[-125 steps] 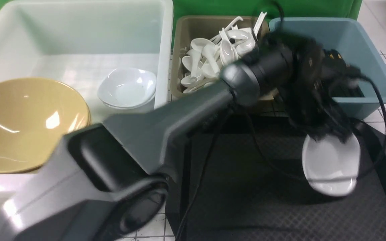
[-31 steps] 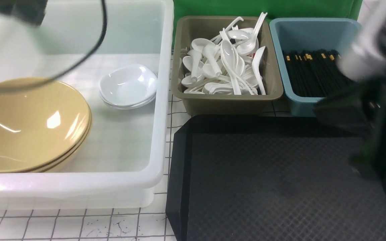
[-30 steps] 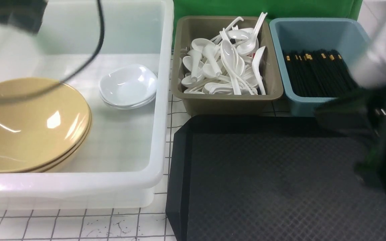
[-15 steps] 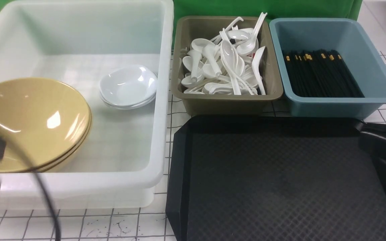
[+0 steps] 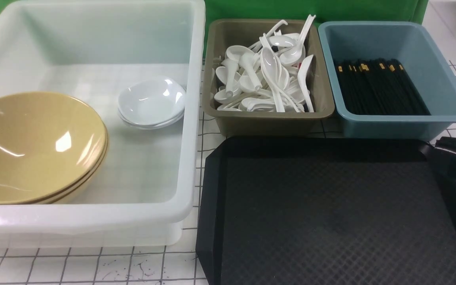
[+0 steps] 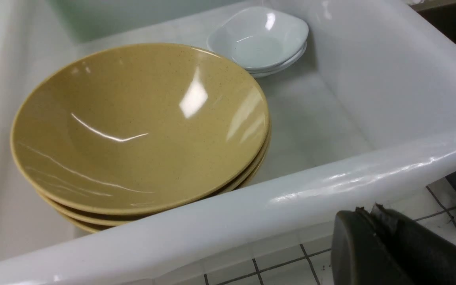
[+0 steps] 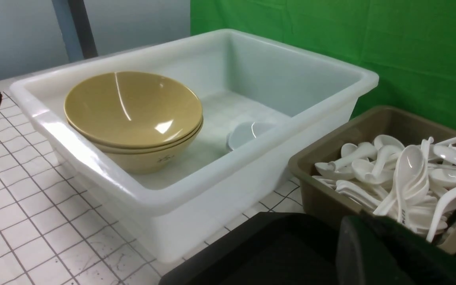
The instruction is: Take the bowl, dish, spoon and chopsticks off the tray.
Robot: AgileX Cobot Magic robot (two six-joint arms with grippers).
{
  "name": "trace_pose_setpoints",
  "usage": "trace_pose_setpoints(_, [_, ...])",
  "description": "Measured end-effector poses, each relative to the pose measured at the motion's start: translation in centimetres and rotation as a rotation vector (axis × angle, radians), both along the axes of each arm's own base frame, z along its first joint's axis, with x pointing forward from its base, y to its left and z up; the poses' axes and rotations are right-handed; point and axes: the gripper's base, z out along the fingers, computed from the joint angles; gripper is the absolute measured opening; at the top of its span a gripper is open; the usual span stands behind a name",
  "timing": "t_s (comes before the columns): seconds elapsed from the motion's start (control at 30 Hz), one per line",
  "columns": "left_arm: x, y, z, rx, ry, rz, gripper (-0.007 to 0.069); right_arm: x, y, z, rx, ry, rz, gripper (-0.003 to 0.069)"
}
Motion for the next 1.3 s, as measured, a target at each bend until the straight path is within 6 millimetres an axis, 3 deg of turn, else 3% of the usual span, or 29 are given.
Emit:
trace_pose_setpoints(0.7, [-0.1,0.0,0.0,0.000,-0.003,0.000,-0.0006,0.0,0.0,-0.4,0.002,0.000,-0.002,0.0048])
trace_pose_setpoints(0.9, [-0.1,0.0,0.0,0.000,-0.003,0.000,-0.0006,-0.3,-1.9,-4.3,0.032,-0.027,-0.121,0.0043])
trace_pose_setpoints(1.17, [-0.1,0.0,0.0,0.000,-0.003,0.000,-0.0006,-1.8,-6.5,-12.4,0.056,-0.129,-0.555,0.0035])
trace_pose_setpoints(1.3, [-0.1,0.0,0.0,0.000,-0.003,-0.001,-0.0006,-2.8,-7.6,-15.1,0.065,-0.096,-0.706,0.0035])
